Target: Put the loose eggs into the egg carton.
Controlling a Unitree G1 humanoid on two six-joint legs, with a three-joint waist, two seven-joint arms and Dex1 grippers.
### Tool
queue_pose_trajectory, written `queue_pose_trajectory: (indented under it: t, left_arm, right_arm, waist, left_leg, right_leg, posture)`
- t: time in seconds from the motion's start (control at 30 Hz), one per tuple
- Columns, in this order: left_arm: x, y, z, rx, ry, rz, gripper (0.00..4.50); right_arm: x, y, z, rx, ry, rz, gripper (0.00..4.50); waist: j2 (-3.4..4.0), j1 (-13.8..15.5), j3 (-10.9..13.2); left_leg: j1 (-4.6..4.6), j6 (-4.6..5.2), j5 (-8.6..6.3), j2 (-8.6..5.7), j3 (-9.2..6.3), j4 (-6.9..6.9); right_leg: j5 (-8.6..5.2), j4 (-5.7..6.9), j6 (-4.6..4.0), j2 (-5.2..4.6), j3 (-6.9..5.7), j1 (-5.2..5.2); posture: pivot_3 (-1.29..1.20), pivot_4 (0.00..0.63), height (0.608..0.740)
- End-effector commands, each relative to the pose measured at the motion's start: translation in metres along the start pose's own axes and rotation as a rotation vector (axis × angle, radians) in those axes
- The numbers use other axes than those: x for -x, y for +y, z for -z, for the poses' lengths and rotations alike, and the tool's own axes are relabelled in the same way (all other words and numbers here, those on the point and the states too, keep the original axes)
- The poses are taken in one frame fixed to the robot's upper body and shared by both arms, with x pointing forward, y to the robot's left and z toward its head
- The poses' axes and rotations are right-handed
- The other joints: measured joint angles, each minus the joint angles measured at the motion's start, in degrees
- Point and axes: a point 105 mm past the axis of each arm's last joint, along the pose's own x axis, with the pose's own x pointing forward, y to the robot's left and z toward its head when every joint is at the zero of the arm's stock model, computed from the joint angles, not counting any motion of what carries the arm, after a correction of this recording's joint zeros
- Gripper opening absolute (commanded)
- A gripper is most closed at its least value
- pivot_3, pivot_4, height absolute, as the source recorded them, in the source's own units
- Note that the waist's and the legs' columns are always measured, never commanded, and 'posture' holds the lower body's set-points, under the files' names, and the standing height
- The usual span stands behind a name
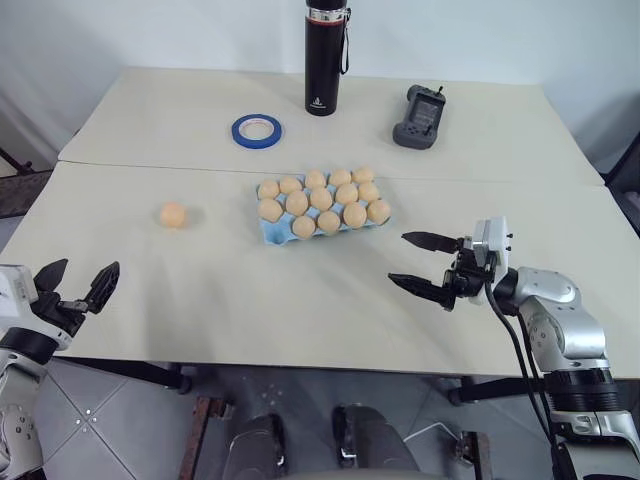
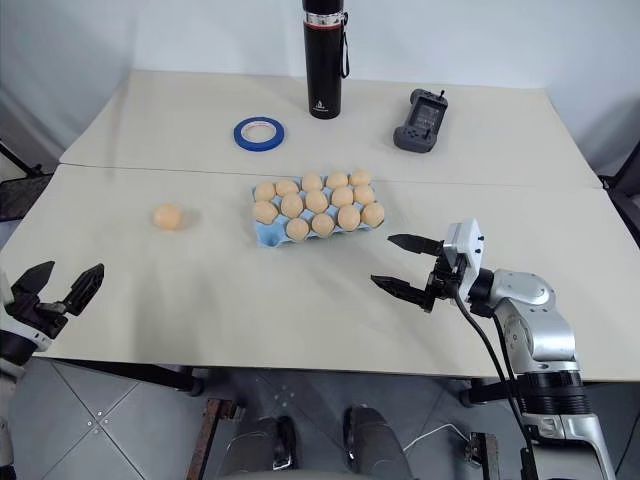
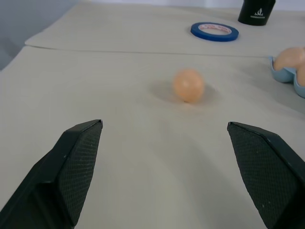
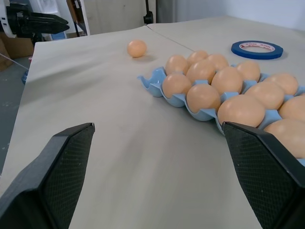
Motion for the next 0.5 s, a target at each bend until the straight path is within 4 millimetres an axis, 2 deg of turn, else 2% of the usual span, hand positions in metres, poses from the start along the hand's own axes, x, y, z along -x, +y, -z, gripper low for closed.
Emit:
queue_pose_trajectory:
  t: [0.03, 0.27, 0.4, 0.5]
  left_arm:
    - [-0.018, -0.007, -0.015, -0.032, -0.057, 0.036, 4.47]
    - [-0.091, -0.021, -0.018, 0.006, -0.050, 0.107, 4.47]
    - [-0.126, -0.020, -0.019, 0.013, -0.063, 0.092, 4.47]
    - [-0.143, -0.021, -0.013, 0.032, -0.032, 0.081, 4.47]
  right_arm:
    - [-0.005, 0.000, -0.007, 0.032, -0.020, -0.020, 4.50]
    - [-0.009, 0.001, -0.005, 0.037, -0.020, -0.020, 4.50]
    - [-0.006, 0.003, -0.005, 0.040, -0.019, -0.005, 4.50]
    - [-0.003, 0.003, -0.006, 0.046, -0.021, 0.023, 4.50]
  waist:
    - [0.00, 0.06, 0.00]
    - [0.00, 0.20, 0.00]
    - [-0.01, -0.03, 0.00]
    - [-0.02, 0.05, 0.00]
  left_leg:
    - [0.00, -0.02, 0.00, 0.00, 0.00, -0.02]
    - [-0.04, -0.05, 0.04, 0.00, 0.01, 0.03]
    - [-0.10, 0.14, 0.19, 0.03, 0.15, 0.03]
    - [-0.15, 0.01, 0.22, 0.09, 0.15, 0.02]
  right_leg:
    - [0.00, 0.00, 0.00, 0.01, -0.01, -0.02]
    - [0.02, 0.04, 0.03, 0.06, -0.04, -0.03]
    - [0.03, 0.01, 0.07, 0.10, 0.02, -0.10]
    - [0.00, 0.00, 0.11, 0.21, 0.02, -0.19]
  posture:
    - [0.00, 0.150, 0.740]
    - [0.00, 0.150, 0.740]
    - [0.00, 0.150, 0.740]
    - [0.00, 0.150, 0.740]
